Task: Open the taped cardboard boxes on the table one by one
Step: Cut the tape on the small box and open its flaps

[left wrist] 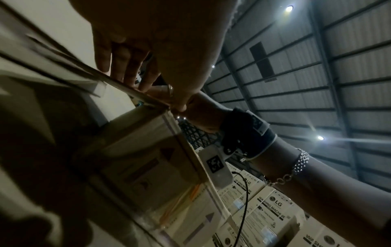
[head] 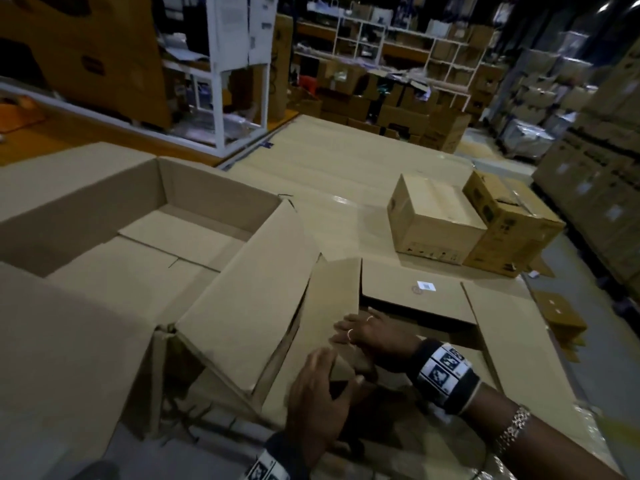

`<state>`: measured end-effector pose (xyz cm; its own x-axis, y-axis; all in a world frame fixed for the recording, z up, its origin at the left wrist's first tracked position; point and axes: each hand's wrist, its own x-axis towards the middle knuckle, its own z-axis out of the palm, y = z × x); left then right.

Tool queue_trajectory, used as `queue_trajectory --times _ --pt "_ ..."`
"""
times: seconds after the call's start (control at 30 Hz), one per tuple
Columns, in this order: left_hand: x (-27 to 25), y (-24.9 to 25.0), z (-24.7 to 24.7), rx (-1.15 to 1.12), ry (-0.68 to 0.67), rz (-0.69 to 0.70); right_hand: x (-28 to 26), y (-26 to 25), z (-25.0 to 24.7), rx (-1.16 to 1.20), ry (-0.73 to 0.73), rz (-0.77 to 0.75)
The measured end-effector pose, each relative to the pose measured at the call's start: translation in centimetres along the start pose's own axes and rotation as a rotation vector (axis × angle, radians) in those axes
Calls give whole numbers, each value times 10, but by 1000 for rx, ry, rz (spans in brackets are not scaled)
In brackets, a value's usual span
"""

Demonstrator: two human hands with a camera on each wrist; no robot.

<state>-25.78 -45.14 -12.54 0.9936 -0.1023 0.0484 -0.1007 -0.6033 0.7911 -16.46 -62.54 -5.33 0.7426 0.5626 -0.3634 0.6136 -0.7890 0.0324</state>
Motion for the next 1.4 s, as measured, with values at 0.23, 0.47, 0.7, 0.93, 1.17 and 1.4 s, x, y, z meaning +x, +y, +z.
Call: queue_trajectory --times 0.23,0.47,0.7,0.93,1.17,1.4 --pt "7 18 10 -114 -35 -65 -3 14 -13 106 34 -147" --pt "44 29 0 -160 -59 -140 38 53 -37 202 -182 43" --pt "71 34 0 -101 -145 -51 59 84 -48 124 -156 65" --pt "62 30 9 -198 -76 -56 63 97 -27 106 -73 47" --pt "76 33 -2 -63 10 44 -33 85 -50 485 64 20" --pt "97 51 1 34 -139 169 -129 91 -6 494 -29 366"
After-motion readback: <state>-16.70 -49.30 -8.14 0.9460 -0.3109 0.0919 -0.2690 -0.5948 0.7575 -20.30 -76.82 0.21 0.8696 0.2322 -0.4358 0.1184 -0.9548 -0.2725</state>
